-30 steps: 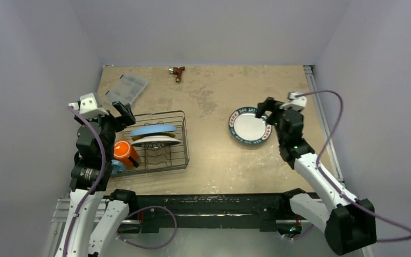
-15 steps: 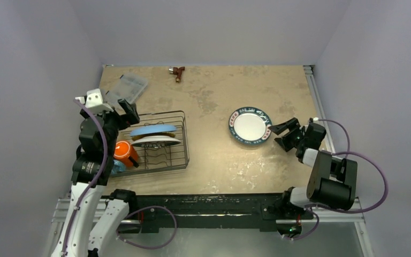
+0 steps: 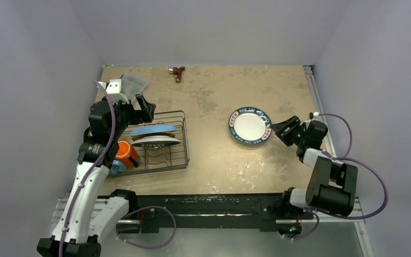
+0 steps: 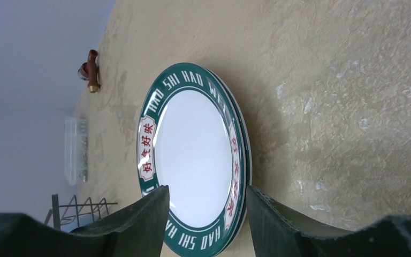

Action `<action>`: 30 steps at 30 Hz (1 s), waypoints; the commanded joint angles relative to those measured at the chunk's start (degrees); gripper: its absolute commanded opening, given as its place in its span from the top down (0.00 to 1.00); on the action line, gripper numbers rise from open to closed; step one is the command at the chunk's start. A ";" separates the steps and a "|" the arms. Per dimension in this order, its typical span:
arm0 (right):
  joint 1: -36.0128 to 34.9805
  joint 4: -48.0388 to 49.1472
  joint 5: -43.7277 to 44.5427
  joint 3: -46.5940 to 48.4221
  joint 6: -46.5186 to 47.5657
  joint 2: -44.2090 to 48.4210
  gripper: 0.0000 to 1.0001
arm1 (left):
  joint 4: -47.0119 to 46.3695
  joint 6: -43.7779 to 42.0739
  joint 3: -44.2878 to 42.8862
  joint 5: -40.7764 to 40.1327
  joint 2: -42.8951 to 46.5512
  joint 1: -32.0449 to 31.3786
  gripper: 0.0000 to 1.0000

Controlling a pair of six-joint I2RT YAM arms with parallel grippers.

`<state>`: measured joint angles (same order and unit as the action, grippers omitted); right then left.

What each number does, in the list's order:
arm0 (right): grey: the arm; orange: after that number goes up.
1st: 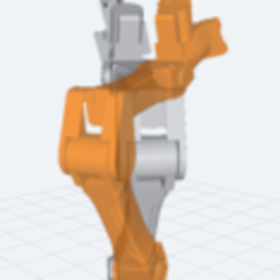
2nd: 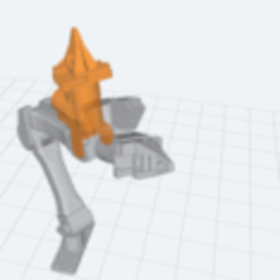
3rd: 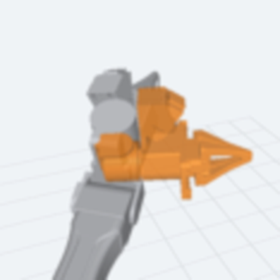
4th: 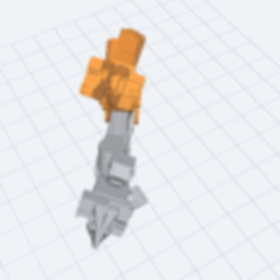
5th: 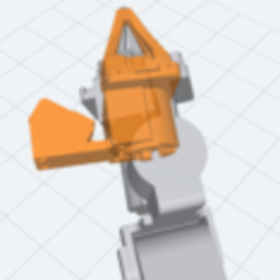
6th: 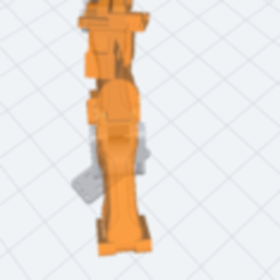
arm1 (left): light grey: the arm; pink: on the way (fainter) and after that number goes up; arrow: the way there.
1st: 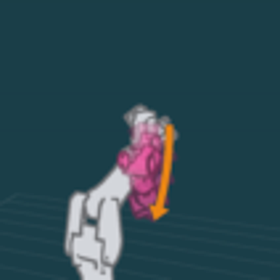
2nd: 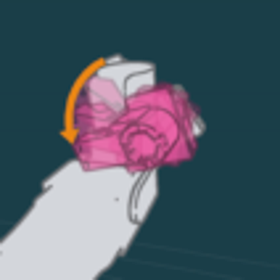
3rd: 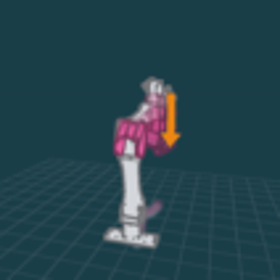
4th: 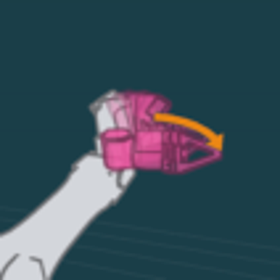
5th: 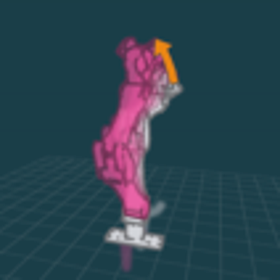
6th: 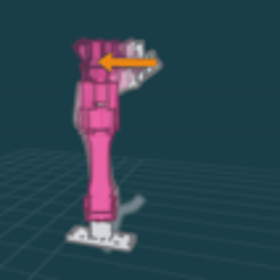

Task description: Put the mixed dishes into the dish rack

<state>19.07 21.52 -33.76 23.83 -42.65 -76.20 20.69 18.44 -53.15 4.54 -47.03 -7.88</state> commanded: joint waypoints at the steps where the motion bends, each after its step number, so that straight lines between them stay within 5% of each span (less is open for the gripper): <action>1: -1.21 1.43 -1.57 2.40 2.43 -0.36 0.46 | -1.73 -0.42 -2.75 2.98 0.66 0.39 0.03; 30: -7.12 1.59 1.83 5.04 3.27 -6.83 0.55 | -0.85 -0.51 -3.23 2.35 0.38 0.41 0.04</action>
<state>14.09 22.50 -33.85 25.80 -40.88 -82.28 20.78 18.41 -53.91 6.68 -46.92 -7.88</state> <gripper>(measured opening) 0.455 0.965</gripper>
